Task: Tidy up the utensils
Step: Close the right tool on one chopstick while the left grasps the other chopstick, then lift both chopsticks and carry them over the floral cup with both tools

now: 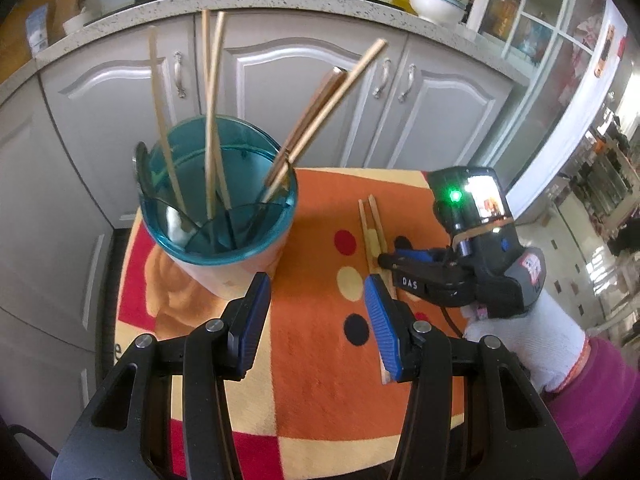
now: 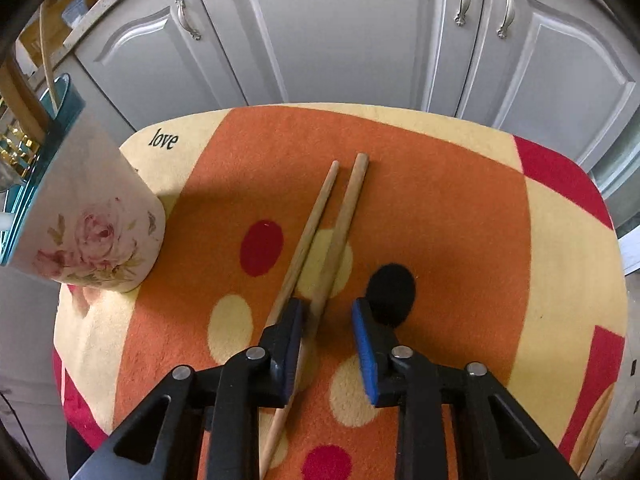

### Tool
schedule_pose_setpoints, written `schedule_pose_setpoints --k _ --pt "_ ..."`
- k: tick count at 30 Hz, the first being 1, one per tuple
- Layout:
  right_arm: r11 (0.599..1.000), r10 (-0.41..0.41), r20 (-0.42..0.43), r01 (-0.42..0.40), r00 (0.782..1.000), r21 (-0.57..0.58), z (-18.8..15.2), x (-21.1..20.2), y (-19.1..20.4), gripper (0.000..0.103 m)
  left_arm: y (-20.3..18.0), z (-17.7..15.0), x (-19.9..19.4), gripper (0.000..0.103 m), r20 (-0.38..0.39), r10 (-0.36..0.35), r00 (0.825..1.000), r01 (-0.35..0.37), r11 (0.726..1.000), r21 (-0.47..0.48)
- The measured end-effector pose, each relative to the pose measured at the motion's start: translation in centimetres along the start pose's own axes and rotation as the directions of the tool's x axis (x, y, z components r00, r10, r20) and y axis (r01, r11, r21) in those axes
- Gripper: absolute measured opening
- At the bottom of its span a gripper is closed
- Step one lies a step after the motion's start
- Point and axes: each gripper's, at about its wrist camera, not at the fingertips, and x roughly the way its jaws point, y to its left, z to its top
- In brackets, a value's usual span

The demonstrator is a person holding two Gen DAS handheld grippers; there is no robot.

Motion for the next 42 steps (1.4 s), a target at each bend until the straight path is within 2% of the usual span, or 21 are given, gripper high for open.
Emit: schedule_pose_setpoints --k 3,10,14,17,18,19,20,21,24,28,31,35,37,39,40,42 --pt "1.000 0.031 0.006 -0.031 1.000 0.000 -0.3 -0.4 -0.4 0.009 -0.9 -0.5 0.9 0.048 -0.026 -0.011 1.000 0.012 1.000 0.017" --pt "0.992 0.079 0.007 -0.079 0.997 0.101 -3.3 -2.3 -4.2 0.007 -3.7 -1.3 6.3 0.048 -0.143 -0.068 0.987 0.070 0.998 0.010" --pt "0.985 0.100 -0.003 -0.099 0.995 0.141 -5.6 -3.6 -6.4 0.007 -5.1 -1.6 10.3 0.048 -0.186 -0.031 0.982 0.037 0.999 0.030" --pt "0.978 0.121 0.003 -0.120 0.993 0.174 -7.1 -4.4 -7.9 0.007 -5.4 -2.3 13.4 0.046 -0.253 -0.015 0.967 0.022 0.999 0.025" --pt "0.975 0.127 0.002 -0.125 0.992 0.184 -7.2 -4.2 -7.9 0.007 -5.3 -2.5 14.0 0.041 -0.269 -0.025 0.963 0.030 0.999 0.013" --pt "0.973 0.132 0.005 -0.131 0.991 0.190 -7.2 -4.1 -8.0 0.007 -5.4 -2.6 14.1 0.039 -0.243 -0.016 0.970 0.022 1.000 0.020" --pt "0.969 0.146 0.011 -0.145 0.989 0.199 -7.4 -4.2 -8.2 0.007 -5.6 -2.5 14.1 0.022 -0.225 -0.004 0.974 0.014 0.999 0.042" --pt "0.965 0.158 0.014 -0.158 0.987 0.207 -7.5 -4.2 -8.4 0.007 -5.8 -2.5 14.5 0.007 -0.243 -0.009 0.970 0.023 0.998 0.054" --pt "0.959 0.183 0.012 -0.181 0.983 0.216 -7.5 -3.8 -8.3 0.007 -5.5 -2.7 14.2 0.006 -0.254 -0.034 0.967 0.046 0.998 0.042" --pt "0.966 0.188 -0.004 -0.184 0.982 0.182 -7.8 -4.1 -7.7 0.007 -5.0 -4.1 12.0 0.006 -0.279 -0.059 0.958 0.090 0.991 0.101" --pt "0.971 0.196 -0.025 -0.191 0.980 0.141 -8.7 -4.7 -6.9 0.007 -4.7 -6.0 10.5 0.006 -0.316 -0.062 0.947 0.110 0.984 0.136" --pt "0.973 0.219 -0.106 -0.210 0.970 0.094 -10.3 -4.8 -5.6 0.007 -4.1 -7.8 9.5 0.006 -0.386 -0.063 0.920 0.134 0.978 0.161" --pt "0.979 0.195 -0.110 -0.187 0.975 0.075 -10.3 -4.9 -5.3 0.007 -3.9 -7.6 9.1 0.009 -0.380 -0.077 0.922 0.142 0.979 0.146" --pt "0.980 0.187 -0.072 -0.182 0.980 0.079 -9.5 -5.3 -5.4 0.010 -3.9 -6.4 9.2 0.026 -0.349 -0.079 0.934 0.134 0.981 0.138" --pt "0.978 0.193 -0.057 -0.187 0.980 0.095 -8.9 -5.4 -5.6 0.020 -4.0 -5.9 9.2 0.026 -0.334 -0.078 0.939 0.129 0.983 0.133" --pt "0.977 0.183 -0.038 -0.178 0.982 0.115 -7.6 -5.2 -5.8 0.031 -4.5 -4.4 9.8 0.027 -0.304 -0.074 0.950 0.118 0.985 0.129"
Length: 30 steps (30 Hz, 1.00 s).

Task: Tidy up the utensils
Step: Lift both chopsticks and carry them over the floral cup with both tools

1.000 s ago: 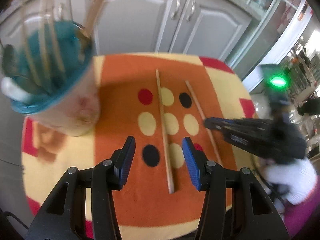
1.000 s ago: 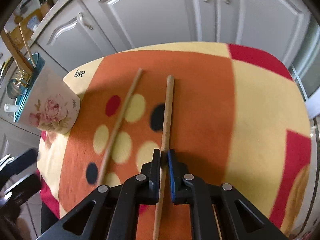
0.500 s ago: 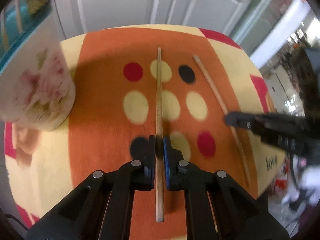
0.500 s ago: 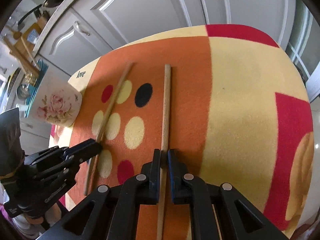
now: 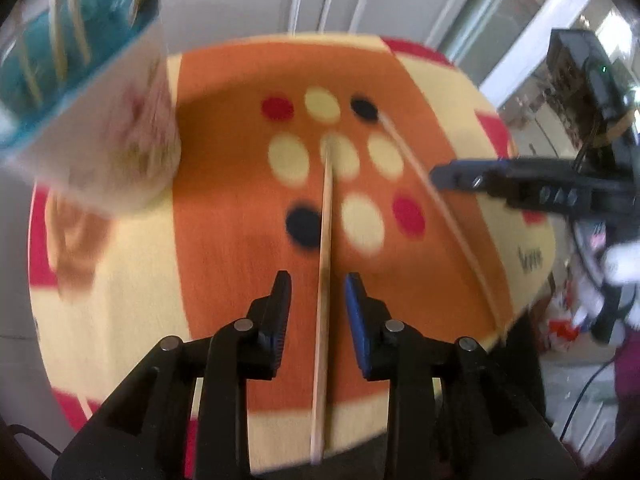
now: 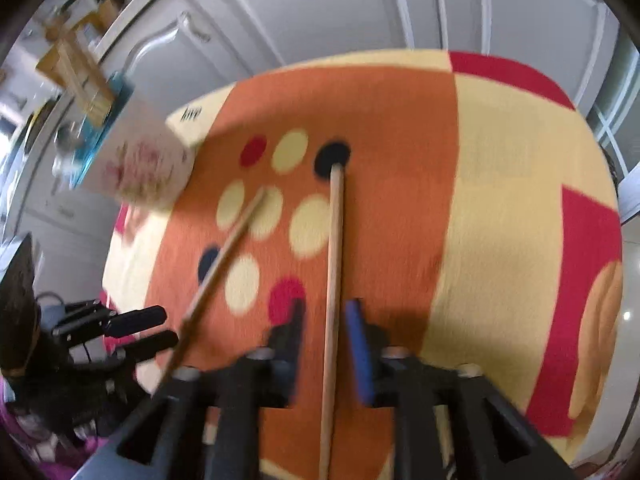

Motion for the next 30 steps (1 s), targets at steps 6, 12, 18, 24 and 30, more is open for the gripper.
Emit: schedule_pose_setpoints --k 6,12,18,24,30 --pt "0.999 -0.041 -0.001 0.041 0.999 -0.035 3.8 1.9 0.4 0.031 -1.1 3.8 2.7 0.027 0.018 0.090 0.996 -0.090 0.996 0.003" --pt "0.996 -0.073 -0.003 0.073 0.997 -0.059 5.6 3.4 0.5 0.015 -1.3 4.7 4.5 0.026 0.009 0.139 0.990 -0.139 0.990 0.012" --pt "0.995 -0.057 0.004 0.057 0.998 -0.085 5.7 3.2 0.4 0.008 -1.2 4.5 3.1 0.004 0.020 0.071 0.997 -0.071 0.997 0.001" --pt "0.994 0.050 0.092 -0.041 0.995 -0.098 5.1 -1.4 1.5 0.007 -0.2 3.7 -3.4 0.004 0.131 -0.010 0.991 0.014 0.999 -0.030" --pt "0.986 0.109 0.188 -0.083 0.976 -0.142 4.3 -7.3 3.3 0.007 1.1 2.7 -10.9 0.004 0.252 -0.061 0.966 0.068 0.997 -0.021"
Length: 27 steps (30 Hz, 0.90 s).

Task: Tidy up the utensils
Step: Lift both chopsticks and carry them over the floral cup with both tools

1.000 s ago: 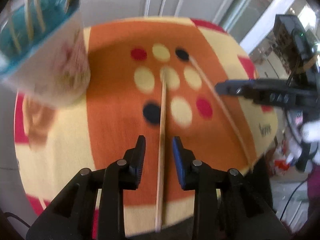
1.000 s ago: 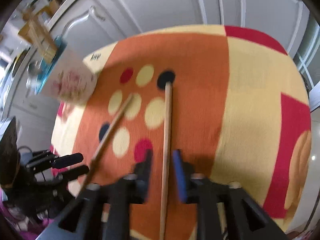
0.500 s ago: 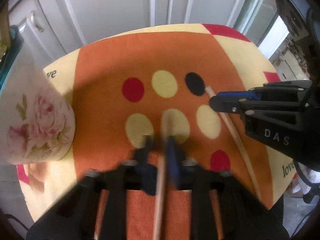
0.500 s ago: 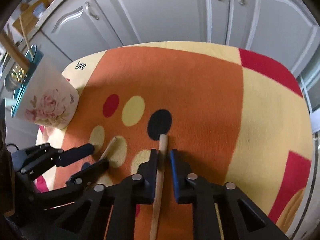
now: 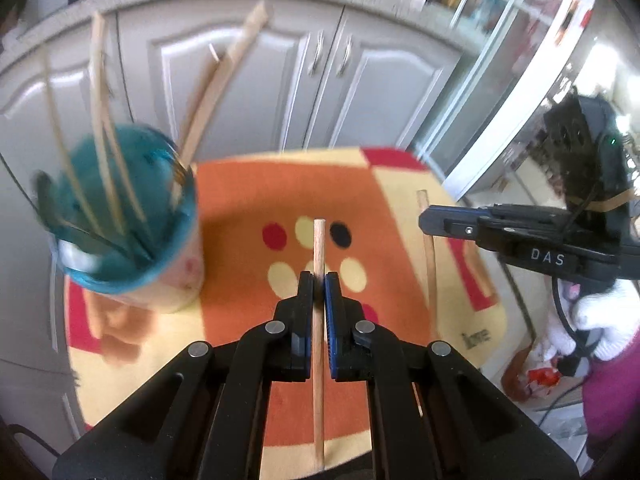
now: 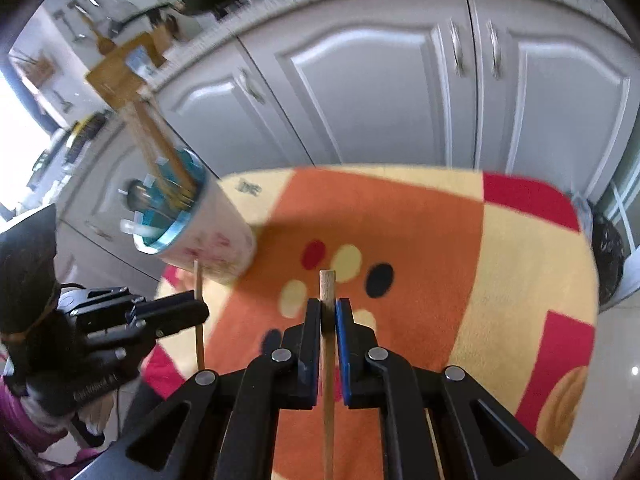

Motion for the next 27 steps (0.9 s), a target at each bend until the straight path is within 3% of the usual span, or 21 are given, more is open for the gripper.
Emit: schedule_pose_setpoints --k 5,16,27 --pt "0.999 0.027 0.087 -0.025 0.996 -0.029 0.3 -4.0 2.3 0.007 1.0 0.0 -4.3 0.004 0.067 -0.019 0.998 0.021 1.000 -0.022" --pt "0.991 0.027 0.149 -0.007 0.988 -0.136 1.9 -7.6 7.2 0.007 2.5 1.0 -11.2 0.004 0.170 -0.007 0.985 0.011 1.000 -0.025" --pt "0.962 0.127 0.233 -0.062 0.964 -0.265 7.2 -12.4 13.4 0.007 5.5 7.2 -19.0 0.004 0.347 0.070 0.935 -0.047 0.996 -0.076"
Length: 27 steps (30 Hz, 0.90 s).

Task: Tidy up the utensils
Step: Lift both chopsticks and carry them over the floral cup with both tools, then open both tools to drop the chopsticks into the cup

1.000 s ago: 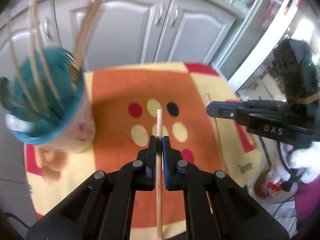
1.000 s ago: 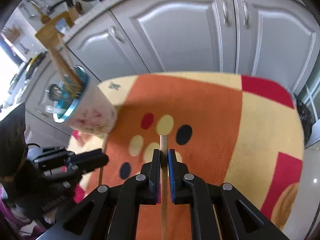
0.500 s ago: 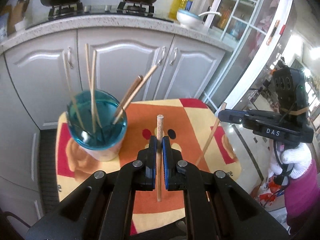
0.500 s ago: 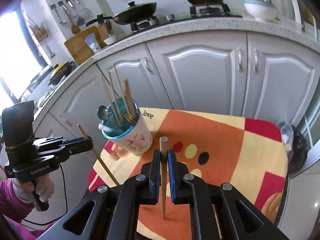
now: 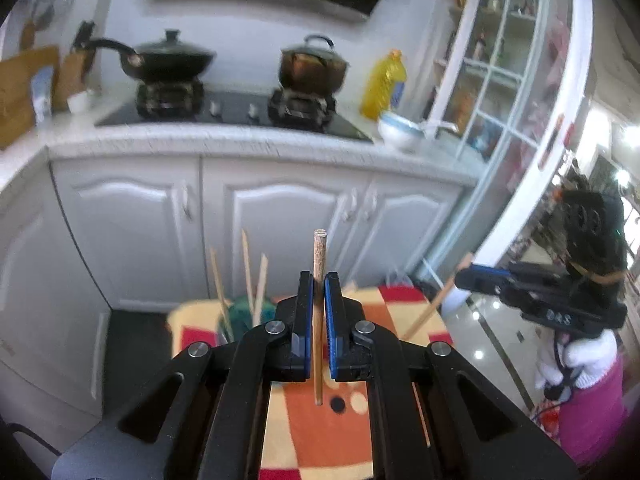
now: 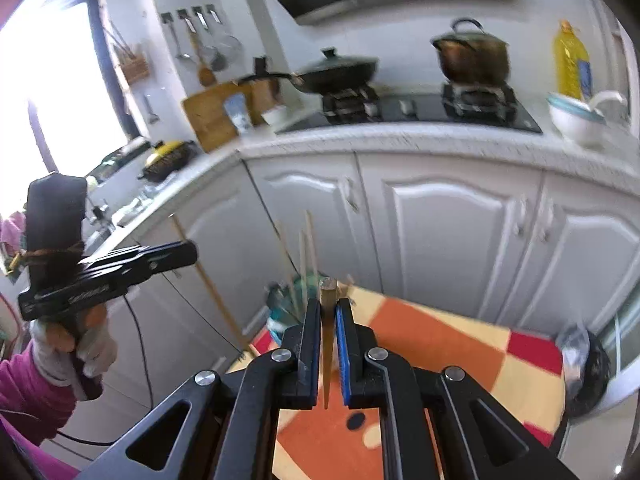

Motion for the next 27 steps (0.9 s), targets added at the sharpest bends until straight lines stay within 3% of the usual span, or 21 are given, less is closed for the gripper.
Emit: schedule_pose_setpoints --k 7,14,23,27 --pt "0.998 -0.009 0.062 0.013 0.998 -0.068 5.1 0.3 2.8 0.007 2.7 3.4 1.1 0.004 0.064 0.099 0.993 -0.098 0.995 -0.016" --pt "0.994 -0.031 0.051 0.037 0.998 -0.106 8.3 4.6 4.2 0.007 4.8 2.7 5.0 0.004 0.065 0.215 0.974 -0.215 0.977 -0.010" --pt "0.995 -0.061 0.019 0.063 0.998 -0.081 7.9 11.4 3.1 0.007 6.0 0.3 9.9 0.004 0.025 0.277 0.961 -0.277 0.961 -0.002" --pt "0.994 -0.084 -0.037 0.081 0.996 -0.073 6.6 14.8 2.3 0.007 5.7 -0.6 11.4 0.004 -0.003 0.279 0.960 -0.279 0.960 0.014"
